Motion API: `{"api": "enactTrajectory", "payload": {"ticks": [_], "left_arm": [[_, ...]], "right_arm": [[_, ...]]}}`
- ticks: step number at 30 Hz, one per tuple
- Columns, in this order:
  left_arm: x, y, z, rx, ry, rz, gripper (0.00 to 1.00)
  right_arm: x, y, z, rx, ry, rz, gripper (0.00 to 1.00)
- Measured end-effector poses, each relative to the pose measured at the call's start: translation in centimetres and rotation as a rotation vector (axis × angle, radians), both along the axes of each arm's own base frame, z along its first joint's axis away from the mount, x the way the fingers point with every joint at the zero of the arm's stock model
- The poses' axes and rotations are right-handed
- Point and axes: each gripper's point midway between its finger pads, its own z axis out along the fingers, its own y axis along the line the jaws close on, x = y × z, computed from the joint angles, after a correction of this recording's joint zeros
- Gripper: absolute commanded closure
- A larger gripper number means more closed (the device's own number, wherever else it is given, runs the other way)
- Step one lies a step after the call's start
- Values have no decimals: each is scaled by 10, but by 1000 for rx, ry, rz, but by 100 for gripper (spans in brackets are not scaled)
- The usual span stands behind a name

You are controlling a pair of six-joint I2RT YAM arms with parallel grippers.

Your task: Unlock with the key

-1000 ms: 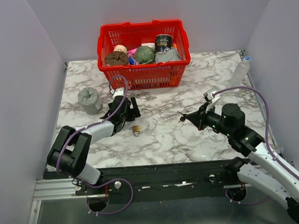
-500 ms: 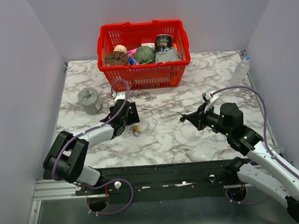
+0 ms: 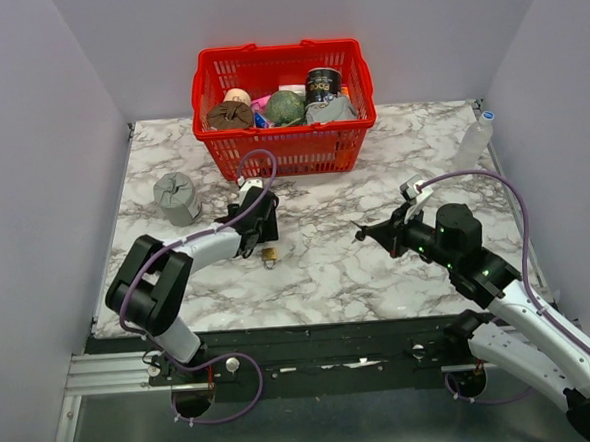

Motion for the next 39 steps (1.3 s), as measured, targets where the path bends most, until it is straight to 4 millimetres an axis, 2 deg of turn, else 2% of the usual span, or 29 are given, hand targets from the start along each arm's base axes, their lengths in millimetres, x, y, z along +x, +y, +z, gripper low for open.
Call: {"api": "enactTrajectory", "payload": {"ticks": [5, 10, 16, 17, 18, 20, 21, 24, 30, 31, 34, 39], "left_arm": [[-1, 3, -10, 49, 41, -4, 30], [0, 3, -11, 53, 45, -8, 39], [10, -3, -12, 36, 40, -16, 52], [11, -4, -12, 34, 38, -16, 56], [12, -4, -11, 31, 37, -15, 66], [14, -3, -11, 18, 32, -13, 76], [15, -3, -11, 12, 32, -13, 86], [18, -3, -10, -12, 27, -13, 100], [14, 4, -2, -71, 66, -26, 100], [13, 5, 2, -85, 65, -25, 100], [13, -2, 35, -183, 6, -28, 100], [12, -23, 127, -396, -191, -77, 100]], "right_arm": [[0, 0, 0, 0, 0, 0, 99], [0, 0, 0, 0, 0, 0, 99], [0, 0, 0, 0, 0, 0, 99], [0, 0, 0, 0, 0, 0, 99], [0, 0, 0, 0, 0, 0, 99], [0, 0, 0, 0, 0, 0, 99], [0, 0, 0, 0, 0, 0, 99], [0, 0, -1, -2, 2, 0, 99], [2, 1, -7, -17, 19, 2, 99], [3, 2, -9, -23, 25, 3, 99], [3, 2, -16, -42, 49, 3, 99], [2, 7, -13, -51, 63, 19, 99]]}}
